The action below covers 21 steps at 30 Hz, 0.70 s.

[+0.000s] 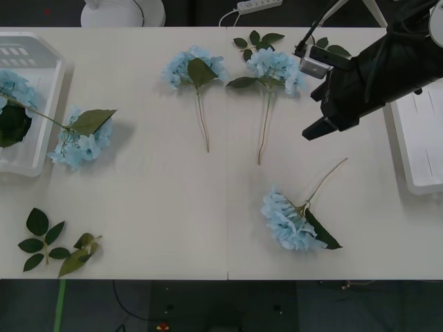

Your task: Place the red flowers into the right box and the blue flowers into the left box. If a person shows an open palm, hand one flower to the person first, then continue sorting.

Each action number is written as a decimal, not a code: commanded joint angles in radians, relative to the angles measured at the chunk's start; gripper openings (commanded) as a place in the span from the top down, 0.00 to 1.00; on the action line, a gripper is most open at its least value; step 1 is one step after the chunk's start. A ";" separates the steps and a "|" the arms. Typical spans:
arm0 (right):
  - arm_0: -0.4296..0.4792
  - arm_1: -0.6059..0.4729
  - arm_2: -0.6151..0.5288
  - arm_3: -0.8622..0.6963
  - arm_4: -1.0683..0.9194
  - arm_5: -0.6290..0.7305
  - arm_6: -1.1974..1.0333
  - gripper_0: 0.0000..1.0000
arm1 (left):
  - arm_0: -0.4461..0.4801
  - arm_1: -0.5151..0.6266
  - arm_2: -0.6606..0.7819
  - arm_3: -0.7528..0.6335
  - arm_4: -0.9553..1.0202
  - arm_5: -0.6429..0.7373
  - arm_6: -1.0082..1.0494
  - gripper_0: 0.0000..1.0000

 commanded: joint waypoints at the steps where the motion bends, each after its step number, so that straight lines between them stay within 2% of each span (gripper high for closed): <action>1: 0.048 -0.076 -0.022 -0.022 0.017 -0.011 0.052 0.00 | 0.066 0.051 0.015 -0.011 -0.016 -0.084 -0.016 0.71; 6: 0.080 -0.090 -0.022 0.007 0.029 0.000 -0.015 0.00 | 0.091 0.051 0.030 -0.017 -0.005 -0.114 -0.027 0.43; 10: 0.088 -0.095 -0.022 0.028 0.084 0.032 -0.219 0.00 | 0.108 0.051 0.073 -0.070 0.012 -0.058 -0.033 0.28; 11: 0.088 -0.096 -0.022 0.030 0.090 0.037 -0.262 0.00 | 0.111 0.051 0.082 -0.080 0.012 -0.043 -0.035 0.26; 15: 0.088 -0.095 -0.022 0.025 0.095 0.058 -0.707 0.00 | 0.120 0.051 0.146 -0.175 0.079 0.078 -0.033 0.21; 21: 0.088 -0.096 -0.025 0.015 0.103 0.057 -1.445 0.00 | 0.115 0.053 0.192 -0.317 0.196 0.275 -0.016 0.21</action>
